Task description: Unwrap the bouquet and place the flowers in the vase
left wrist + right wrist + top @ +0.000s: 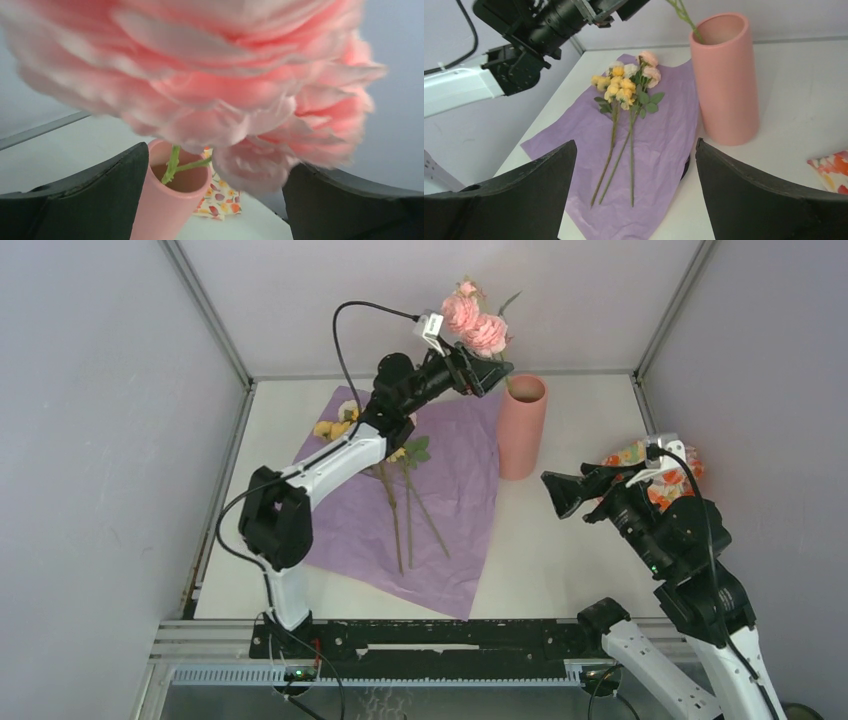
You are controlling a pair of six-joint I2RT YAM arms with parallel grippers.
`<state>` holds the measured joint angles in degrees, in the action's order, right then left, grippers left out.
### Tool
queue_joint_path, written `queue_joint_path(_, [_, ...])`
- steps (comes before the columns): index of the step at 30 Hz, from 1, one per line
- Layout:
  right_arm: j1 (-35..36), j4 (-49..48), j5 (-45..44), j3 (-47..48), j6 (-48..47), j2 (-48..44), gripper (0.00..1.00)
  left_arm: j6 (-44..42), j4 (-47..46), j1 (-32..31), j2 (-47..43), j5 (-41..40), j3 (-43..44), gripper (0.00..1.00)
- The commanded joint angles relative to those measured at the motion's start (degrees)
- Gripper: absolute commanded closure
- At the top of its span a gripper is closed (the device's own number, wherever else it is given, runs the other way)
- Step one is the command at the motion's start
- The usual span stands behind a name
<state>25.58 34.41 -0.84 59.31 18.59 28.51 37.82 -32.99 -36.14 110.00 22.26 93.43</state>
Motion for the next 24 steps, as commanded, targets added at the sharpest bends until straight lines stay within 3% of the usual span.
queue_joint_path(1, [-0.16,-0.67,4.97,0.21,1.36,2.84,0.03,-5.81,0.82,-0.04,-10.37,-2.19,-5.94,0.0])
queue_joint_path(10, [1.12,-2.51,11.55,0.2,1.54,7.64,0.05,-14.41,11.18,0.54,-22.58,-11.07,-17.12,0.01])
queue_joint_path(14, [5.68,-4.18,13.08,-0.35,1.26,13.58,0.1,-15.7,14.47,0.65,-30.88,-21.49,-23.7,0.02])
queue_joint_path(21, [22.52,-8.5,4.49,-0.52,1.46,28.24,0.17,-17.06,27.3,0.64,-48.59,-48.63,-31.07,0.02])
queue_joint_path(24, [25.67,-11.97,5.79,-0.48,3.87,35.91,0.23,-16.14,30.78,0.64,-54.8,-53.4,-33.78,0.01])
